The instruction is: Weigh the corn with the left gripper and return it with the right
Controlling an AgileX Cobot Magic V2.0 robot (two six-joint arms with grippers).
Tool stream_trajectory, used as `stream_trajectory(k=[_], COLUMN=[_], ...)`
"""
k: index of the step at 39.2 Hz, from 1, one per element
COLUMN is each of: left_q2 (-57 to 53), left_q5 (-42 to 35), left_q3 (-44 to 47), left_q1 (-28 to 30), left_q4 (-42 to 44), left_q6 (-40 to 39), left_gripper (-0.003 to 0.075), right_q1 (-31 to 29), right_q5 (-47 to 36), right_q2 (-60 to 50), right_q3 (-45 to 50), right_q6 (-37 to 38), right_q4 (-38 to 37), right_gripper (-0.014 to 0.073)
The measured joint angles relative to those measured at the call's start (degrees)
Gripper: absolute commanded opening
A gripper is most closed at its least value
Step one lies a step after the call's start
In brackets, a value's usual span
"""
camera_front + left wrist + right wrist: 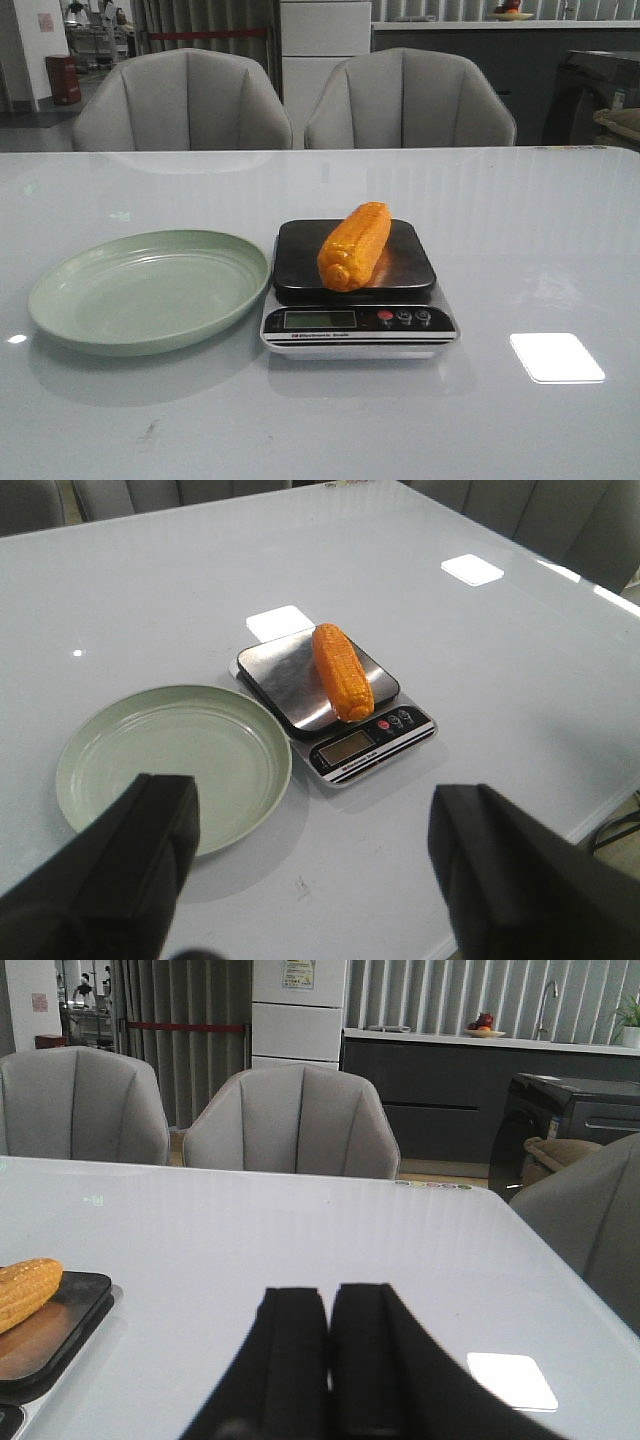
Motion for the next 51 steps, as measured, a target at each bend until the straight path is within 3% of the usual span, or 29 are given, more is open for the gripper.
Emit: stream_trajectory(k=[8,10,16,18,31,41,51], left_q2=[-13.38,-16.61,-20.85,-20.85,-20.85,-20.85,-20.85], left_q5=[1.58,2.35,4.3,5.09,5.18,5.18,5.18], left_q3=[6.2,7.18,9.45,10.15,10.95,10.95,10.95], left_q1=[0.0,0.0,0.0,0.0,0.0,0.0,0.0], left_q4=[1.31,1.45,1.8,1.8,1.8,1.8,1.8], left_q6=[1.58,2.66,4.23,4.38,4.53,4.53,4.53], left_gripper=[0.0493,0.0442,0.0164,0.0103,0.0122,0.0122,0.0122], right_q1=[0.0,0.0,0.0,0.0,0.0,0.0,0.0], right_q5=[0.0,0.0,0.0,0.0,-0.43,-9.34,-5.81], right_q2=[0.0,0.0,0.0,0.0,0.0,0.0,8.5], right_q3=[0.0,0.0,0.0,0.0,0.0,0.0,-7.99], right_q6=[0.0,0.0,0.0,0.0,0.17,5.64,6.25], right_q4=[0.0,0.0,0.0,0.0,0.0,0.81,0.94], right_gripper=[0.0152,0.0152,0.0152,0.0152,0.0152,0.0152,0.0152])
